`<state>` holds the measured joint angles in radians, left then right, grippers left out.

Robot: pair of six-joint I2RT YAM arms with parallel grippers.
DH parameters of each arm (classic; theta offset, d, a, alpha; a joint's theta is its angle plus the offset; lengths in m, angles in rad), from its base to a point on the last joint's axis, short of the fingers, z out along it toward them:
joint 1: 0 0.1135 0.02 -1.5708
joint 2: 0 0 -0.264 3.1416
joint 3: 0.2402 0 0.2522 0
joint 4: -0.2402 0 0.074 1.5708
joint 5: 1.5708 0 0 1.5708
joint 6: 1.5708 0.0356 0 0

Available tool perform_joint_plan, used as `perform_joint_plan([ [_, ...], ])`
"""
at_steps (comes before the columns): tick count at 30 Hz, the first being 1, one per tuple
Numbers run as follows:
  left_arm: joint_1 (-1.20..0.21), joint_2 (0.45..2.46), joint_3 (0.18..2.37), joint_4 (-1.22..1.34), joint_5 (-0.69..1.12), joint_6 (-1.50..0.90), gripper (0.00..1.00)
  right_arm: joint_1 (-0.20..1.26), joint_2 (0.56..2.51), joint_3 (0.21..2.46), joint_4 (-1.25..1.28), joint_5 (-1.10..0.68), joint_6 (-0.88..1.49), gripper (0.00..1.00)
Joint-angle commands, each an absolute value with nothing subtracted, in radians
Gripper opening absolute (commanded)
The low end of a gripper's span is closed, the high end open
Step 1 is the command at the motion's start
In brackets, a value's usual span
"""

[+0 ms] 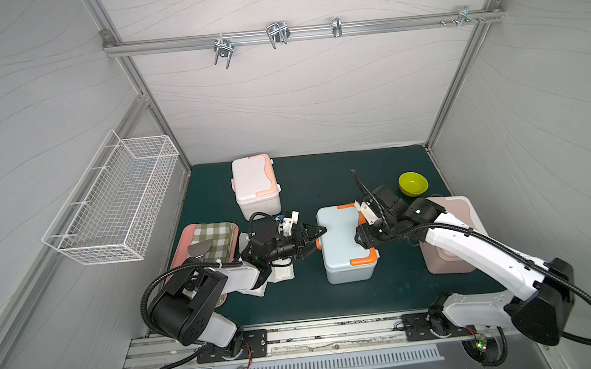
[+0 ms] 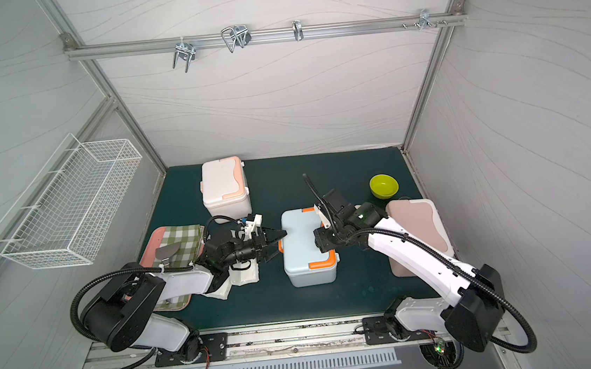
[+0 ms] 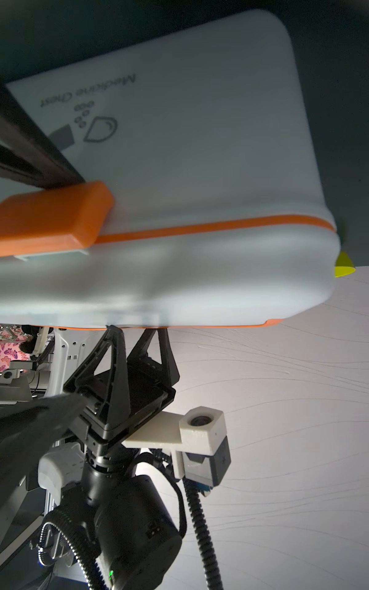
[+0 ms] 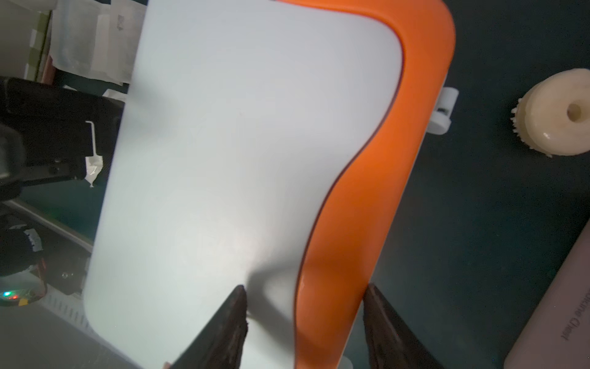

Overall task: Open first aid kits and take out gauze
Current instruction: Fasten the fastener of the first aid kit.

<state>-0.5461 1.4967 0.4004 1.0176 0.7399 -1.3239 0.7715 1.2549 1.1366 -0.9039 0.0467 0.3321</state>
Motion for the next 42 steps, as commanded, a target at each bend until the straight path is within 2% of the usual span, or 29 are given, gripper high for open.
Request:
perform_joint_plan([
  [1,-0.551,1.515,0.410,1.201,0.805,-1.396,0.99,0.823,1.308,1.169,-0.867,0.022,0.311,0.55],
  [3,-0.546,1.516,0.404,1.212,0.805,-1.400,0.99,0.839,1.334,1.183,-0.882,0.050,0.311,0.57],
  [7,-0.542,1.502,0.394,1.209,0.804,-1.399,0.99,0.837,1.355,1.193,-0.933,0.132,0.324,0.76],
  [13,-0.540,1.460,0.388,1.167,0.800,-1.382,0.99,0.793,1.326,1.178,-0.955,0.132,0.321,0.84],
  [18,-0.531,1.417,0.382,1.124,0.798,-1.367,0.99,0.770,1.299,1.175,-0.979,0.137,0.313,0.99],
  [29,-0.512,1.315,0.365,0.986,0.783,-1.315,0.99,0.762,1.256,1.210,-0.993,0.109,0.303,0.99],
  [42,-0.491,1.156,0.378,0.575,0.710,-1.161,0.99,0.754,1.245,1.196,-0.982,0.089,0.305,0.99],
])
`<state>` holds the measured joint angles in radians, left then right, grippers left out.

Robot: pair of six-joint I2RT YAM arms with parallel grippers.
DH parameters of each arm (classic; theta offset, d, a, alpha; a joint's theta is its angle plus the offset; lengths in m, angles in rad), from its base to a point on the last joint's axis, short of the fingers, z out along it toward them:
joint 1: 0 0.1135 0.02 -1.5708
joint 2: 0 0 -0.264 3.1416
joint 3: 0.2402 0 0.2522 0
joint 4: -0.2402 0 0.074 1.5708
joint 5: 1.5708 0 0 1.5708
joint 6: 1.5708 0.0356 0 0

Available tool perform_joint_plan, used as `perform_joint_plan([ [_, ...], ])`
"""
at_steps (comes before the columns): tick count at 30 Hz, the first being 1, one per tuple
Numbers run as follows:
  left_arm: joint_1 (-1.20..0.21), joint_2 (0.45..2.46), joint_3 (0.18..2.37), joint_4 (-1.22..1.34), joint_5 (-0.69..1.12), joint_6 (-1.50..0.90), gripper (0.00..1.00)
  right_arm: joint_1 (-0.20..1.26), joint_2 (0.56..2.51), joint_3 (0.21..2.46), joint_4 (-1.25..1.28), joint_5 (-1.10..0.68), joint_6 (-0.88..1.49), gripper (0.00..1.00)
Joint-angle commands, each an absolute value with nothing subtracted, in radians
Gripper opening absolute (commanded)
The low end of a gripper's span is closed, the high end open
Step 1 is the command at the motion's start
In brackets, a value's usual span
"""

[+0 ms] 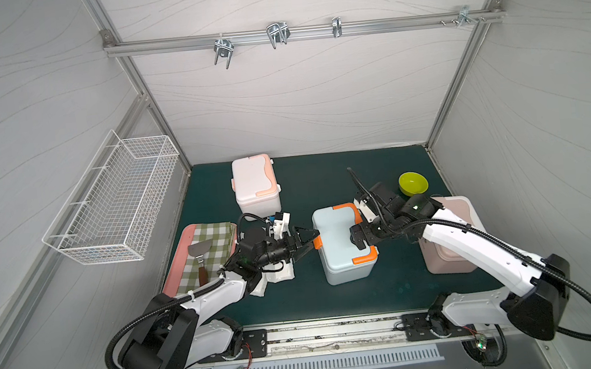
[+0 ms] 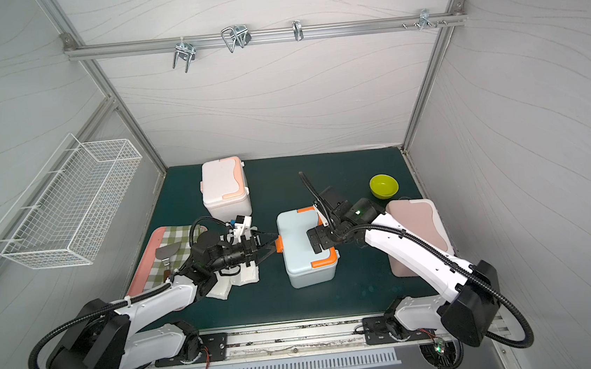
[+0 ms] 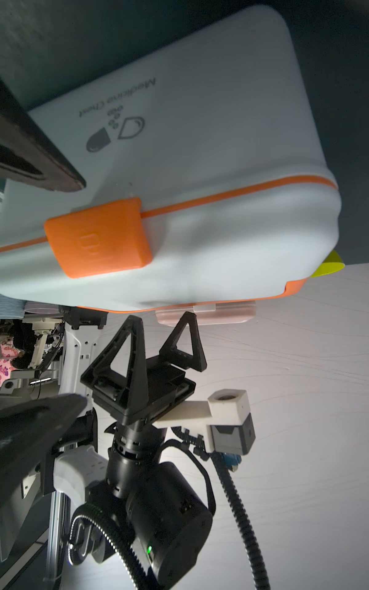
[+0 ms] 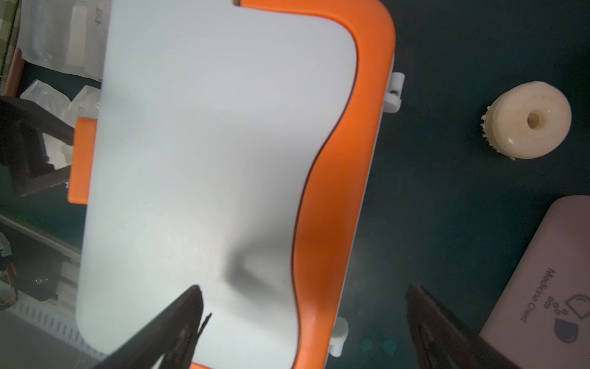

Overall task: Open first aid kits and take out gauze
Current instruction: Fasten the fastener of the first aid kit.

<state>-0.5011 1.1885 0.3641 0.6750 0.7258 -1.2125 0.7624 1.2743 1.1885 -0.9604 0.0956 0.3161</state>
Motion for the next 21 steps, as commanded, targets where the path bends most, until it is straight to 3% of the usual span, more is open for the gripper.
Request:
perform_joint_plan([
  [1,-0.490,1.145,0.380,0.548,0.706,-1.152,0.99,0.750,1.243,1.196,-0.982,0.089,0.304,0.99],
  [6,-0.487,1.070,0.415,0.331,0.667,-1.073,0.96,0.741,1.218,1.203,-0.983,0.088,0.299,0.98],
  [10,-0.492,0.983,0.494,0.055,0.591,-0.956,0.78,0.741,1.192,1.210,-0.947,0.040,0.300,0.90],
  [15,-0.548,0.916,0.629,-0.227,0.444,-0.826,0.57,0.778,1.216,1.225,-0.896,-0.015,0.293,0.70],
  [21,-0.630,0.994,0.774,-0.373,0.330,-0.737,0.35,0.810,1.293,1.257,-0.884,-0.015,0.289,0.40],
])
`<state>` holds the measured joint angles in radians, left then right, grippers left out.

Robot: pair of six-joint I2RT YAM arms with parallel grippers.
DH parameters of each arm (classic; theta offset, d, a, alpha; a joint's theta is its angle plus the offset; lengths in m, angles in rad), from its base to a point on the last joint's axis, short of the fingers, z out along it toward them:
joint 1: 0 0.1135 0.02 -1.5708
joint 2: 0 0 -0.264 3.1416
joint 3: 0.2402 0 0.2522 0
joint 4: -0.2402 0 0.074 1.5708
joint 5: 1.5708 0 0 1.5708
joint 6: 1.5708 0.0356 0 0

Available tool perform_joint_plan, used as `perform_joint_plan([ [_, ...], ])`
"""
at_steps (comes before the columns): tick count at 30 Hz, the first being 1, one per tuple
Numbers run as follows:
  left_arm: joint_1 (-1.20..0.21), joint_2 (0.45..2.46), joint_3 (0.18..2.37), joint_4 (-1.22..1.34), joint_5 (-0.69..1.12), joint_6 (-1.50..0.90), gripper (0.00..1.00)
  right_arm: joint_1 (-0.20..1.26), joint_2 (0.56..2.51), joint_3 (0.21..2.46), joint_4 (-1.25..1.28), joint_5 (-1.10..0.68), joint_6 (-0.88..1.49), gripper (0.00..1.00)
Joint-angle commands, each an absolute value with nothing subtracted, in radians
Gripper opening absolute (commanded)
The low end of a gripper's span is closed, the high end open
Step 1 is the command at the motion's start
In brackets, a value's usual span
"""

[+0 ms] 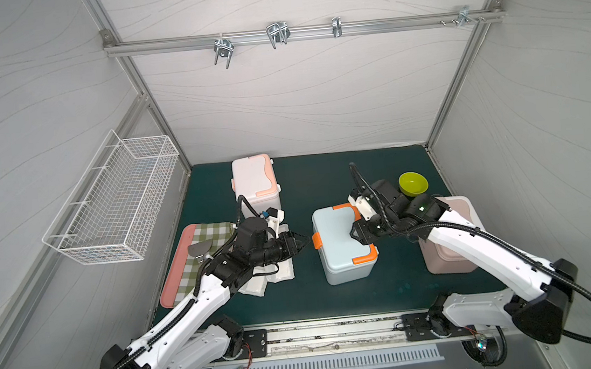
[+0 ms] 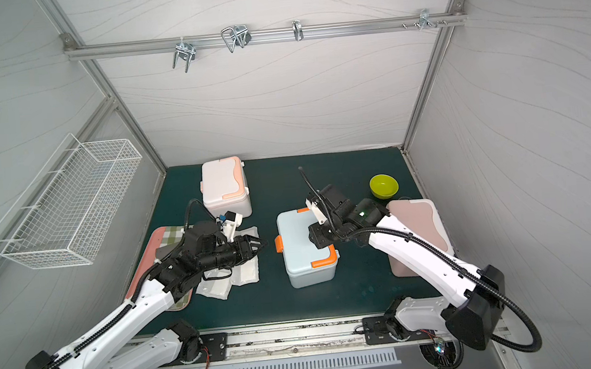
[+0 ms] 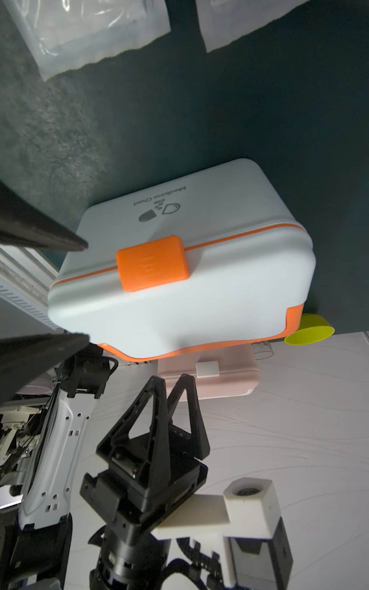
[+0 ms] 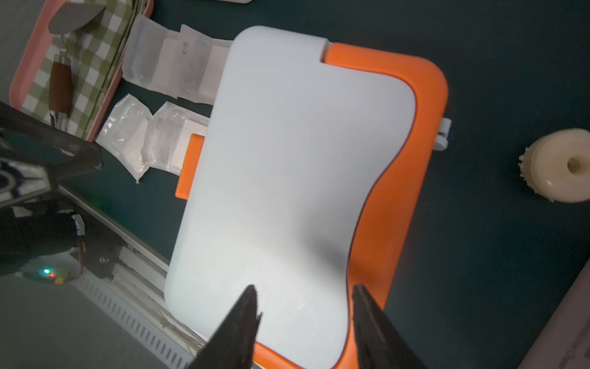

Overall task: Open first aid kits and take out gauze
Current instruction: Fasten the fastener of the first aid kit.

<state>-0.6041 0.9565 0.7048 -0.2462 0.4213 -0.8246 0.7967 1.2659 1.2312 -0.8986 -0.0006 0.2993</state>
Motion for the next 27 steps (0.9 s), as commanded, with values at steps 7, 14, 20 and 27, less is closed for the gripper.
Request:
perform_joint_plan([
  [7,-0.647,1.133,0.858,-0.358,0.325,-0.693,0.24,0.821,1.360,1.276,-0.869,-0.024,0.290,0.33],
  [14,-0.649,1.225,0.869,-0.316,0.332,-0.681,0.24,0.824,1.397,1.262,-0.867,-0.026,0.286,0.35],
  [20,-0.649,1.216,0.827,-0.320,0.304,-0.689,0.24,0.825,1.388,1.239,-0.858,-0.030,0.288,0.35],
  [27,-0.653,1.138,0.856,-0.388,0.275,-0.684,0.19,0.824,1.378,1.232,-0.853,-0.030,0.291,0.35],
])
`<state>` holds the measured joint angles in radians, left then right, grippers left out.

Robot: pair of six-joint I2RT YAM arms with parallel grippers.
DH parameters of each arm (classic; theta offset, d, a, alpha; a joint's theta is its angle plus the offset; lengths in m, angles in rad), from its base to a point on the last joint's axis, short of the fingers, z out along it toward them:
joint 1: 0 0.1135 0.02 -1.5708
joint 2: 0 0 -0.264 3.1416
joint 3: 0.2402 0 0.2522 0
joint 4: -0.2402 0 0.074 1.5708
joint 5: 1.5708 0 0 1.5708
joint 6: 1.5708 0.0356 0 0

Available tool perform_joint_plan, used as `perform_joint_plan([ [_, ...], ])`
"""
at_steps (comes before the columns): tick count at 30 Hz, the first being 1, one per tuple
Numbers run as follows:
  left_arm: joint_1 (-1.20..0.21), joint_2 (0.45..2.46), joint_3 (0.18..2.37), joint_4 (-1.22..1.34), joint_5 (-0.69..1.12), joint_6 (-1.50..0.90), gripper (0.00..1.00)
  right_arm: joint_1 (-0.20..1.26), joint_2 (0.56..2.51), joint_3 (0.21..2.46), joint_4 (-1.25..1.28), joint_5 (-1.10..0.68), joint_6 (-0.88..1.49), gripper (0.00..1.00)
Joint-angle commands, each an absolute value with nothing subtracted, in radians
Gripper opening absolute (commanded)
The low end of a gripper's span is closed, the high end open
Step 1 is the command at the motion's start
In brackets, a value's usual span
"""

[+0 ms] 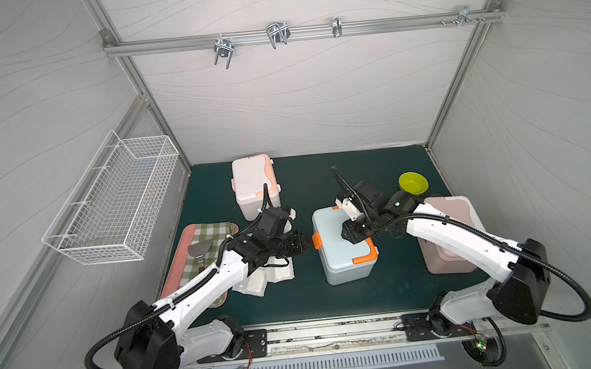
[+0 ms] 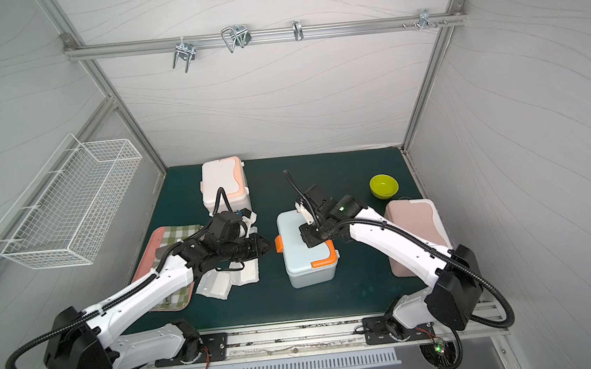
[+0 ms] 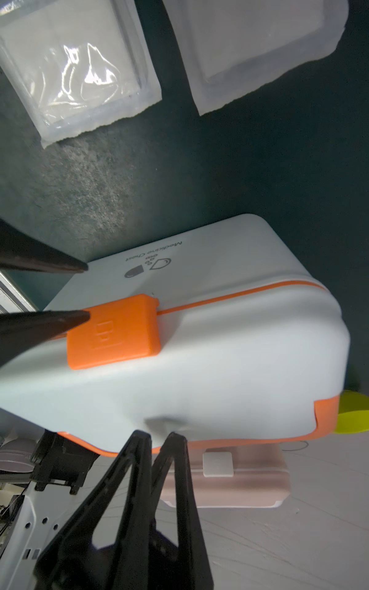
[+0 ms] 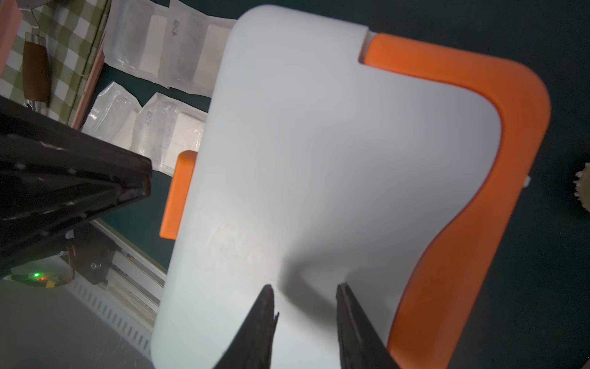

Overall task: Open first aid kits and take out gauze
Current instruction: Fasten the fastener of the first aid kit.

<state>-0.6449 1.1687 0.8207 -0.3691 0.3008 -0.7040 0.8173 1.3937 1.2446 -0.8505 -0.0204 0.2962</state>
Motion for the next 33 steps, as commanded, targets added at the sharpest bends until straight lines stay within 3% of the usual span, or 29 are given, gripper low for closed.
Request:
perform_joint_plan([
  [1,-0.657,1.136,0.871,-0.397,0.273,-0.681,0.16,0.825,1.376,1.230,-0.850,-0.029,0.290,0.35],
  [13,-0.723,1.269,0.992,-0.407,0.257,-0.652,0.20,0.824,1.367,1.213,-0.844,-0.029,0.293,0.41],
  [33,-0.723,1.290,0.905,-0.374,0.209,-0.671,0.17,0.822,1.354,1.195,-0.836,-0.038,0.295,0.41],
])
